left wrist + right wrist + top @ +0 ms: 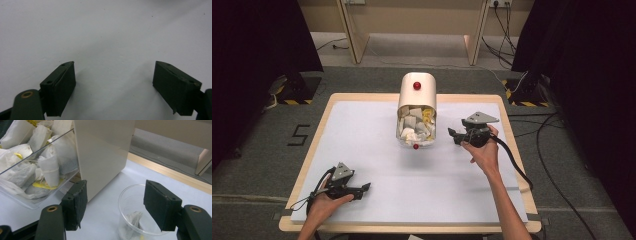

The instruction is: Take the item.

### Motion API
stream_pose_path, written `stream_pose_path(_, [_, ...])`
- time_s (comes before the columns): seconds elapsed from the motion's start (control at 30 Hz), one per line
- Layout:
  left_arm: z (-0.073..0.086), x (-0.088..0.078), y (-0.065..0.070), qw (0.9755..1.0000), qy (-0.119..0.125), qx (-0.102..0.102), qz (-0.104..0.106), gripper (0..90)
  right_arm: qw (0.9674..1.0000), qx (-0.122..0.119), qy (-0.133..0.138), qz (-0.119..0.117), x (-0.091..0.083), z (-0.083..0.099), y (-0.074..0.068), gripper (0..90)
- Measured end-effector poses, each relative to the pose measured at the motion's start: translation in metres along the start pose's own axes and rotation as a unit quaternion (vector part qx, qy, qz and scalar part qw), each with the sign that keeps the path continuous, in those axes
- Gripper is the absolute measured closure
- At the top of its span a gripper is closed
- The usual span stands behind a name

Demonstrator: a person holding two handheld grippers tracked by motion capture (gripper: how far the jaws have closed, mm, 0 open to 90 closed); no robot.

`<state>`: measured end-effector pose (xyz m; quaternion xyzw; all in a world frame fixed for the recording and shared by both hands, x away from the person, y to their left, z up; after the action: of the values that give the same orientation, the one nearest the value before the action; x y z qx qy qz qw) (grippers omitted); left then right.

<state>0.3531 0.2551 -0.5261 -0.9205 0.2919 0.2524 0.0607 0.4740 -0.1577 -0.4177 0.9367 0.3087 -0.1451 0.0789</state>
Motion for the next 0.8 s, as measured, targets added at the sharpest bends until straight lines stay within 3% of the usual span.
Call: stream_pose_path(0.8, [0.000, 0.000, 0.000, 1.0000, 0.000, 0.000, 0.000, 17.9, 0.9999, -0.009, -0.006, -0.009, -0.011, 0.010, -0.021, 34.2])
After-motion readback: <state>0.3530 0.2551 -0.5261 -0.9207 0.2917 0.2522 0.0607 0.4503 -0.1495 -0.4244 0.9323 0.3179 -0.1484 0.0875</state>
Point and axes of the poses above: each handheld gripper's, and its own axes: x roughly forward along the jaws, z roughly out of its underside, y roughly to its right, the point moved 2 cm from there along x, roughly forward along the jaws, and after that the axes turned 10 degrees about y, right-handed, at the moved point
